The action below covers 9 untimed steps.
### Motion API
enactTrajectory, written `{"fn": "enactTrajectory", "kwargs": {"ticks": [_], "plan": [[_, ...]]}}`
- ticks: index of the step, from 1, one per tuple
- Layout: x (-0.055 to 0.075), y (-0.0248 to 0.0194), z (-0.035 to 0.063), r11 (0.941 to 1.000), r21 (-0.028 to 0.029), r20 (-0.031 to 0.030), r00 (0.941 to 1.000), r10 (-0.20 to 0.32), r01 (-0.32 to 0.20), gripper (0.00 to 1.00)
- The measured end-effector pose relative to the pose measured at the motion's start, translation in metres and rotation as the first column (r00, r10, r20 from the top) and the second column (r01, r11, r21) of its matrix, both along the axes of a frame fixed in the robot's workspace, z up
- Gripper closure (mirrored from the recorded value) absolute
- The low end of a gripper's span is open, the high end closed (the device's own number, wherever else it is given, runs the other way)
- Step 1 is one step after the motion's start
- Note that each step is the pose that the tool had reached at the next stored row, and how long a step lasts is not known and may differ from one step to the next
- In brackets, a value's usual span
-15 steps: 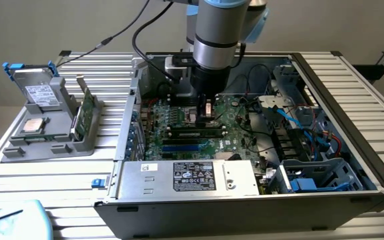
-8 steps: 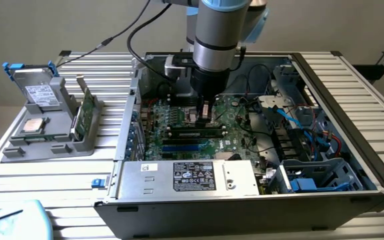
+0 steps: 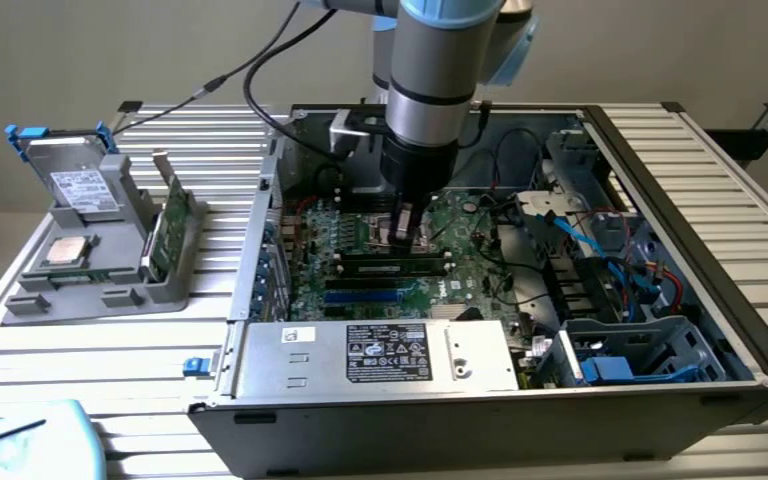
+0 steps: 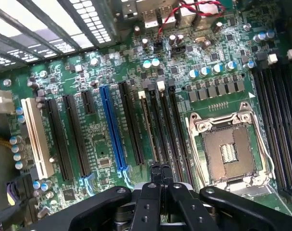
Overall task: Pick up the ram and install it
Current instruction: 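Press down the ram until it locks into place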
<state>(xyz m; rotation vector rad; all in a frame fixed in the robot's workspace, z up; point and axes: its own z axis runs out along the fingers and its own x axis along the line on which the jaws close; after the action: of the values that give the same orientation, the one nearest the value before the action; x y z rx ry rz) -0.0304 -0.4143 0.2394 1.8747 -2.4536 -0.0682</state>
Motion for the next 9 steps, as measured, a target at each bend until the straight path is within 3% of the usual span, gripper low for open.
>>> {"fn": "enactTrajectory", "kwargs": {"ticks": [4, 9], "plan": [[0.0, 0.0, -0.0013, 0.9978, -0.0001, 0.0002, 0.9978, -0.067, 0.067, 0.89], [0.0, 0.0, -0.0015, 0.99, 0.0002, 0.0017, 0.99, -0.141, 0.141, 0.89]]}}
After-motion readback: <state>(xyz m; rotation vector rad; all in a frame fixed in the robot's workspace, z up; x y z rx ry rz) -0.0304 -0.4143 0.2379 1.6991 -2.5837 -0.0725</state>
